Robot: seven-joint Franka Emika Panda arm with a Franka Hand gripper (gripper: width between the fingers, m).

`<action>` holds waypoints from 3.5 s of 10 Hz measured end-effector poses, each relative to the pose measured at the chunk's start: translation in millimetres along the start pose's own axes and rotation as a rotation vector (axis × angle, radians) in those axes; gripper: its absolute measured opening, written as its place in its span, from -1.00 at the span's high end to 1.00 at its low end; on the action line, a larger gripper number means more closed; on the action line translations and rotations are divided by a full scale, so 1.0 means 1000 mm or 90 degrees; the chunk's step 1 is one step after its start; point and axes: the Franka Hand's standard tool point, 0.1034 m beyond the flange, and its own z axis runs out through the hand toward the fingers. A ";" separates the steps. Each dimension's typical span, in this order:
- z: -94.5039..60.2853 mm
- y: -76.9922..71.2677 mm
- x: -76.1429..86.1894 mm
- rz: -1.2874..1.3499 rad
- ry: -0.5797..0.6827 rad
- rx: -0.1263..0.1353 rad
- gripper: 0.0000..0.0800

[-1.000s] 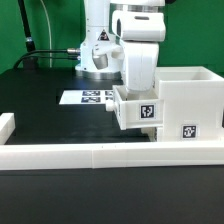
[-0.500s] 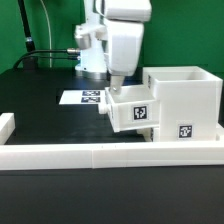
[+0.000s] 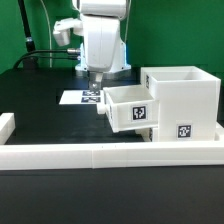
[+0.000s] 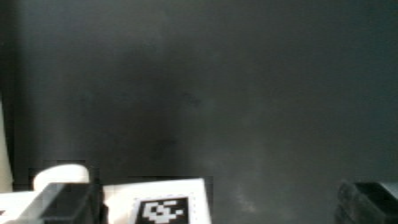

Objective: Assemble drawer

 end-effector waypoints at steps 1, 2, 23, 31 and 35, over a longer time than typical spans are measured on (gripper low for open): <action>0.003 -0.002 -0.008 -0.011 0.030 0.002 -0.62; 0.013 -0.001 -0.016 -0.022 0.065 0.014 -0.62; 0.027 0.023 0.032 0.233 0.134 0.062 -0.62; 0.026 0.010 0.021 0.133 0.129 0.081 -0.62; 0.013 0.006 0.037 0.117 0.127 0.092 -0.62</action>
Offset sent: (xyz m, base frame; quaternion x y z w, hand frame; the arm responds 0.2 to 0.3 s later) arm 0.0226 0.0122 -0.0131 0.0090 0.1323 -0.0063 0.9911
